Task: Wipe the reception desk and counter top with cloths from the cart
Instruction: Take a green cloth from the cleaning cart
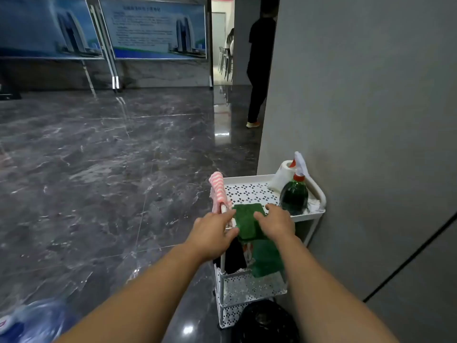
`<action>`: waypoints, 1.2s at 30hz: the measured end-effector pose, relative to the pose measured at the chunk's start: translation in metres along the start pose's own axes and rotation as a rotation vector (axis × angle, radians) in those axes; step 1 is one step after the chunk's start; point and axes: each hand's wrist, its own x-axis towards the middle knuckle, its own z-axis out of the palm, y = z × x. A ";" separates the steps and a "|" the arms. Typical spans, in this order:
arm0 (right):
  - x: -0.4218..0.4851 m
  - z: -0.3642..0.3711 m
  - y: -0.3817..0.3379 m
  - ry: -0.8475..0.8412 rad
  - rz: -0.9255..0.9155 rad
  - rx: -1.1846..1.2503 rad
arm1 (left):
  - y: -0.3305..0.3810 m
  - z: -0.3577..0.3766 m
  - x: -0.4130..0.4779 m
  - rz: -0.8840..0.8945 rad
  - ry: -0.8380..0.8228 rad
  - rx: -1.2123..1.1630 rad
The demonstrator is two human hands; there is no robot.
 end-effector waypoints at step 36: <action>-0.064 -0.063 -0.173 -0.015 -0.127 0.543 | -0.076 -0.128 -0.093 -0.403 0.218 -0.826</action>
